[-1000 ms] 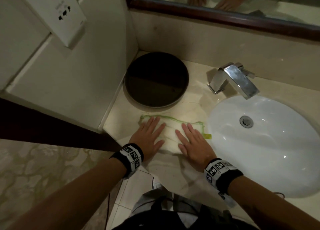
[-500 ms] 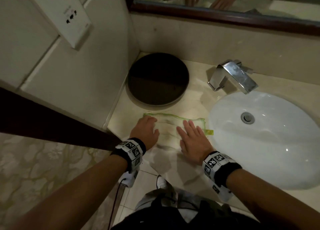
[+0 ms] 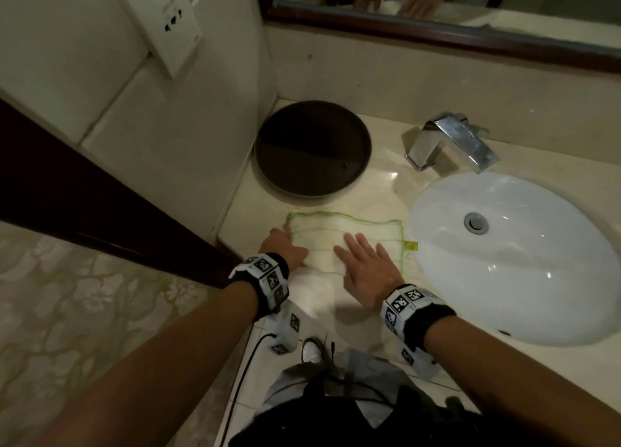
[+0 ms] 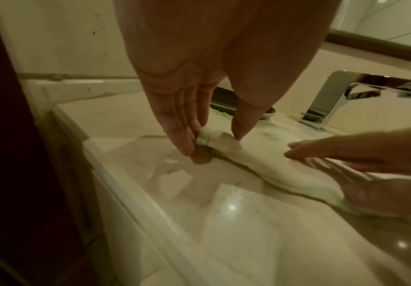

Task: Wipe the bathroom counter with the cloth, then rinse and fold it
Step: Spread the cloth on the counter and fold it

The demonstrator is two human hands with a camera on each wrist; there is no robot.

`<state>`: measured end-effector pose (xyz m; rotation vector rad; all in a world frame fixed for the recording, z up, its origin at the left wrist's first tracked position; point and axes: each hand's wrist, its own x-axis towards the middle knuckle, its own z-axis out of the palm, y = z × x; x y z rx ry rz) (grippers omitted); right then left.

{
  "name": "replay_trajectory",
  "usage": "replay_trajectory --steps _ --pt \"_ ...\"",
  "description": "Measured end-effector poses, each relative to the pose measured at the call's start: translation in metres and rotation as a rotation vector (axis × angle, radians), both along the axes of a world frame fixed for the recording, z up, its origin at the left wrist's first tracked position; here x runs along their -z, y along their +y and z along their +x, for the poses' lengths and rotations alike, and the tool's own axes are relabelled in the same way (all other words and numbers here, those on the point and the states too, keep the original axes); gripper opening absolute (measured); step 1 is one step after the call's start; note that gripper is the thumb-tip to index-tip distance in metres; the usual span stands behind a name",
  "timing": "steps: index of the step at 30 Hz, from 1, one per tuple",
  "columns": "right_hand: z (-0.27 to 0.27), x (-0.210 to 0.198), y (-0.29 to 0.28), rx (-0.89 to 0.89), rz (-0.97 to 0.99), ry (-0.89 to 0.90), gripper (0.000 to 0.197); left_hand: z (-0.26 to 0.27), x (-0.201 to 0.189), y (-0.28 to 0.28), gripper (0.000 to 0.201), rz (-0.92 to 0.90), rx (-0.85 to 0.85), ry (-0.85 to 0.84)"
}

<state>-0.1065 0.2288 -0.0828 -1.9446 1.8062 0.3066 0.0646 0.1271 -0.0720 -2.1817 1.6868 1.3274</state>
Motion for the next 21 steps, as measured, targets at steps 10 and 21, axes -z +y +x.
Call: replay_trajectory --steps 10,21 --pt "0.002 -0.003 0.022 0.123 -0.014 0.004 0.064 0.0 -0.011 0.006 0.018 0.108 -0.126 0.296" --pt "-0.02 -0.005 0.033 0.161 0.023 -0.053 0.063 -0.008 -0.022 0.006 0.027 0.106 -0.373 0.545"
